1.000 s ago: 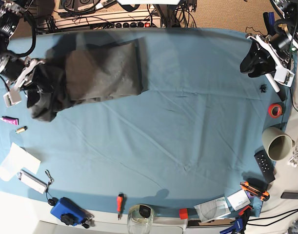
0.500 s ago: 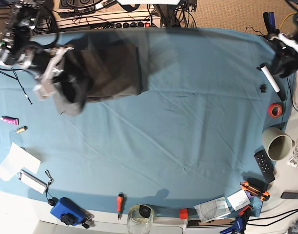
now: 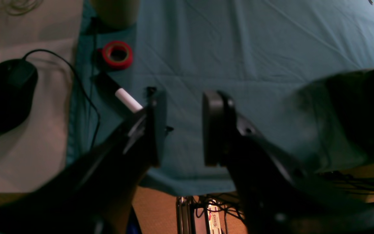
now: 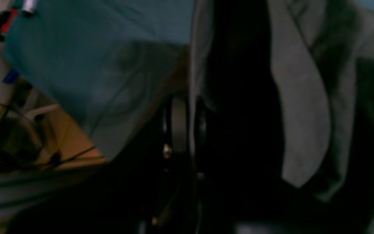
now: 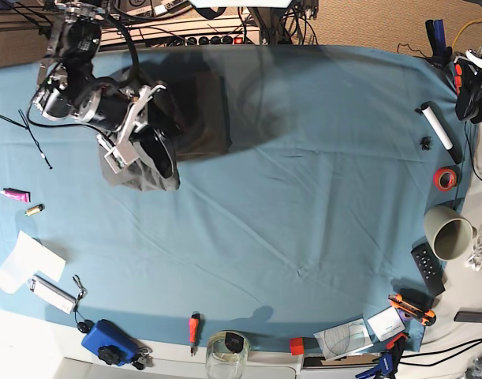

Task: Fold the T-shirt properly
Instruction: 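Lift the bunched shirt end with the right gripper and fold it over the stack, then press and tuck the folded end under with the right gripper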

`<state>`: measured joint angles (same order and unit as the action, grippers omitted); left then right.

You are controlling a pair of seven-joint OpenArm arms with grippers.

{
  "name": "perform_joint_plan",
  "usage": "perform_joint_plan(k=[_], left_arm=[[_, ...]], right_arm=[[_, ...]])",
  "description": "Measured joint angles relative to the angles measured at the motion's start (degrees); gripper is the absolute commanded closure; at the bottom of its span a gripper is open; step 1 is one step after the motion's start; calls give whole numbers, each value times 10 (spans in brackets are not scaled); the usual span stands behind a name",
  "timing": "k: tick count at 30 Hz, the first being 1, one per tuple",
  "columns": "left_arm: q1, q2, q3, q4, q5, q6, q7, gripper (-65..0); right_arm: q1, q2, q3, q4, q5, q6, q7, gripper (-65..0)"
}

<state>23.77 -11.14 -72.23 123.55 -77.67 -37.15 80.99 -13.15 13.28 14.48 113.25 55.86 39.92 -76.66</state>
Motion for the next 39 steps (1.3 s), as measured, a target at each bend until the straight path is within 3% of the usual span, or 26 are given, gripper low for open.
perform_joint_plan(k=[13,17,20,25,29,32,36,39], left_arm=[[0,0,0,0,0,0,0,-180],[0,0,0,0,0,0,0,-180],[0,0,0,0,0,0,0,-180],[0,0,0,0,0,-1,0,-180],[0,0,0,0,0,-1,0,-180],[0,0,0,0,0,-1,0,-180],[0,0,0,0,0,-1,0,-180],[0,8,0,0,0,-1,0,-180]], right_arm=[[4,-1,-123,0,-134,-13,85,0],[4,-1,-124,0,-134,-2,85,-94],[4,-1,-124,0,-120,-2,85,-128],[28,-3,-123,1,10,-2,57,-128],[58,-27,-123,5,10,-1,56,-127],[63,-41,-108,5,-33,0,60,-127],[62,-43,-44,5,-35,-28,52,-127],[44,-42,28,5,13,-30,18,-127]])
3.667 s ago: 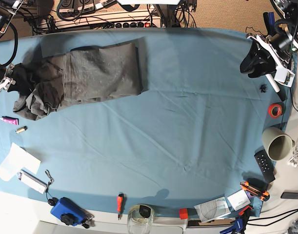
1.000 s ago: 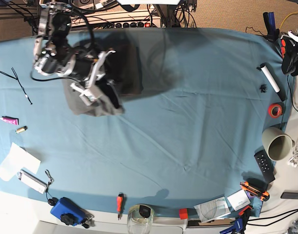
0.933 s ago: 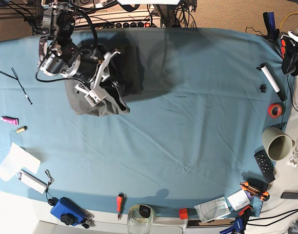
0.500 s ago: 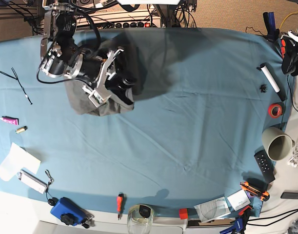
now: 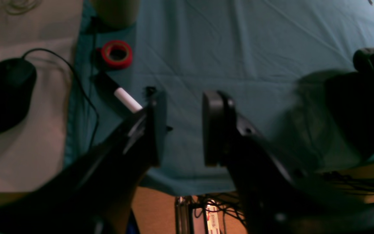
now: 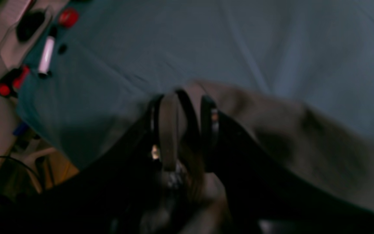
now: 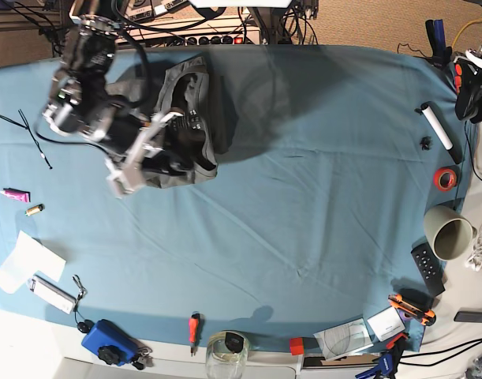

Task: Fold the T-shirt properly
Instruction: 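Press and tuck the folded end under with the right gripper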

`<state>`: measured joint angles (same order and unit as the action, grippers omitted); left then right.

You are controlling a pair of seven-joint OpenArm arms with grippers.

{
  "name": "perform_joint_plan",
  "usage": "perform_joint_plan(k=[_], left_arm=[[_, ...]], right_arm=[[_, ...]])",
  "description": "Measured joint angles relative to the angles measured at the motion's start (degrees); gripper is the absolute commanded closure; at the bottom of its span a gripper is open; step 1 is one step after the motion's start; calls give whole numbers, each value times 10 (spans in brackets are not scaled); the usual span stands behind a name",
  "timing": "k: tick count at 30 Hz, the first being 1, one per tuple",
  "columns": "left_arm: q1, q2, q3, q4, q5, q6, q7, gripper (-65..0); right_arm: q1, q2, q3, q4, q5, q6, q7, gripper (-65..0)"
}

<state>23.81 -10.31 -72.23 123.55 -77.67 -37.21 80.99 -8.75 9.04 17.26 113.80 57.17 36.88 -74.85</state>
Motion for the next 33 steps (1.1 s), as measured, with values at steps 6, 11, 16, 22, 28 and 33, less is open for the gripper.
perform_joint_plan(k=[6,11,16,22,28,33], left_arm=[[0,10,0,0,0,0,0,-180],[0,11,0,0,-15,0,0,-180],[0,11,0,0,-15,0,0,-180],[0,11,0,0,-15,0,0,-180],[0,11,0,0,-15,0,0,-180],[0,11,0,0,-15,0,0,-180]], right_arm=[[-44,21,74,-8,10,6,0,-127],[-33,19,62,-130,-33,11,63,-127],[8,19,62,-241,-19,7,43,-127],[29,21,62,-198,149,28,-65,-127],[70,22,59,-175,52,31,2,-127],[103,24,15,-254,-64,30,49,-127]])
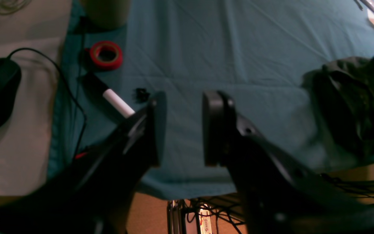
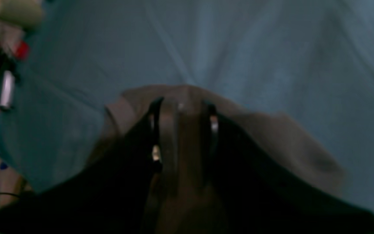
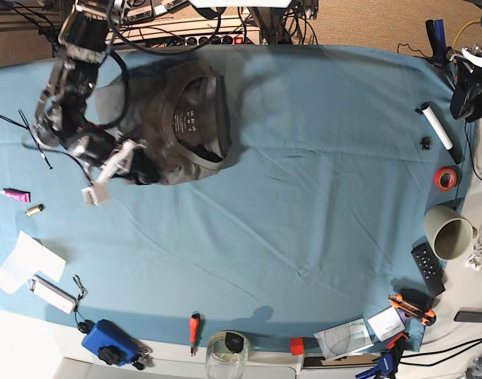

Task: Fold the T-shirt properly
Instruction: 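Press and tuck the folded end under with the right gripper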

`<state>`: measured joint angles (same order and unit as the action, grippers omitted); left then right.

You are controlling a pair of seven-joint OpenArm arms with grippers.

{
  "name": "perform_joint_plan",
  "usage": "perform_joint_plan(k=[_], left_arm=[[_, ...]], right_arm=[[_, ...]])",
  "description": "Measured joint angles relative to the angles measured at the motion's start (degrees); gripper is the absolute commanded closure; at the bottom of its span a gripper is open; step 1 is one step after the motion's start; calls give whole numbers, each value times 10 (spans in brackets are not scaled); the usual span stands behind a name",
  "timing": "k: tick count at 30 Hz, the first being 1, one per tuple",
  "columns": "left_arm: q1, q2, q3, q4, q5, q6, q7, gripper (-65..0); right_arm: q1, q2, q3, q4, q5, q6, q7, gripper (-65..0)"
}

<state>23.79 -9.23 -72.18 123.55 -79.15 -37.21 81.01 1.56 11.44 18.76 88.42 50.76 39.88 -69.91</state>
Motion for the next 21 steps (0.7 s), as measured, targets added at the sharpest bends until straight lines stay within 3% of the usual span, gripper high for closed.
perform_joint_plan(k=[3,5,8,11,15,18,21], left_arm=[[0,0,0,0,0,0,0,-180],[0,0,0,0,0,0,0,-180],[0,0,0,0,0,0,0,-180],[0,0,0,0,0,0,0,-180],[0,0,0,0,0,0,0,-180],[0,0,0,0,0,0,0,-180],[0,1,0,0,0,0,0,-180]], right_arm=[[10,-2,-38,-85,-51,2,66,-127],[21,-1,-51,-122,-41,7,80,-127],[40,1,-57,-130,12,-4,1,-126],[26,1,-40,-86,155,0,-119,-126],[24,3,-6,15,227,2,-107,-126],[-3,22,-3,38,235,0,-99,-126],[-68,19,-4,33,245,0,-122,-126]])
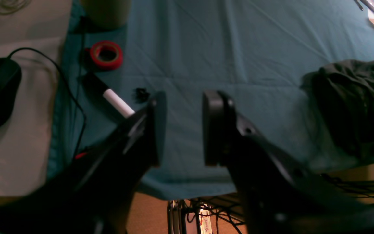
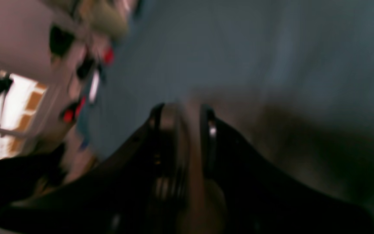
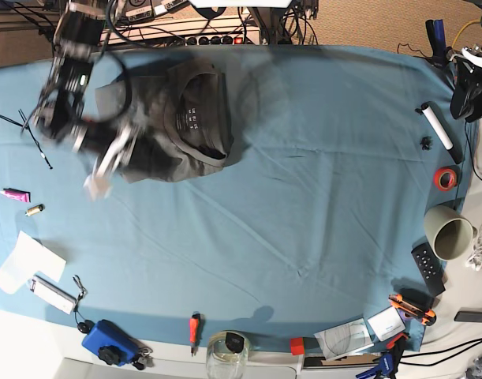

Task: Fold the T-shirt properly
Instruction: 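Press and tuck the folded end under with the right gripper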

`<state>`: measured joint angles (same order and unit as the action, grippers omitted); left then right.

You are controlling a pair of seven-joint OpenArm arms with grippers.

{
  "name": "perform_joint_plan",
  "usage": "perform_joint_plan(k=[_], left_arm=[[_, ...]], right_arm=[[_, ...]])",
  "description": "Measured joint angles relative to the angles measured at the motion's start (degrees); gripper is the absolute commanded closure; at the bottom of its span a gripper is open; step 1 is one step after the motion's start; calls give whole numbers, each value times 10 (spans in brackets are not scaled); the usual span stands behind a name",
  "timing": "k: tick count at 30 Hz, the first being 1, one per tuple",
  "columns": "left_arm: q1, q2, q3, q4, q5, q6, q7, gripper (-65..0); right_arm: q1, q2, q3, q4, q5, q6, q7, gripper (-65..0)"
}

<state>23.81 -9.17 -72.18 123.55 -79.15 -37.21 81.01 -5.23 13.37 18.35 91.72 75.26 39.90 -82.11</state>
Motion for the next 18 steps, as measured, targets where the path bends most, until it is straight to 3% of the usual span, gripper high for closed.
perform_joint_plan(k=[6,10,13,15,18], left_arm=[[0,0,0,0,0,0,0,-180],[0,0,0,0,0,0,0,-180],[0,0,0,0,0,0,0,-180],[0,0,0,0,0,0,0,-180],[0,0,0,0,0,0,0,-180]], right_arm=[[-47,0,0,2,31,0,19,-126],[-59,-2,-1,1,-97,3,14,-126],[-56,-2,-1,0,-151,3,64,-126],[-55,0,-1,1,-142,2,59,-126],[-55,13,-1,19,-74,-3,10,-126]])
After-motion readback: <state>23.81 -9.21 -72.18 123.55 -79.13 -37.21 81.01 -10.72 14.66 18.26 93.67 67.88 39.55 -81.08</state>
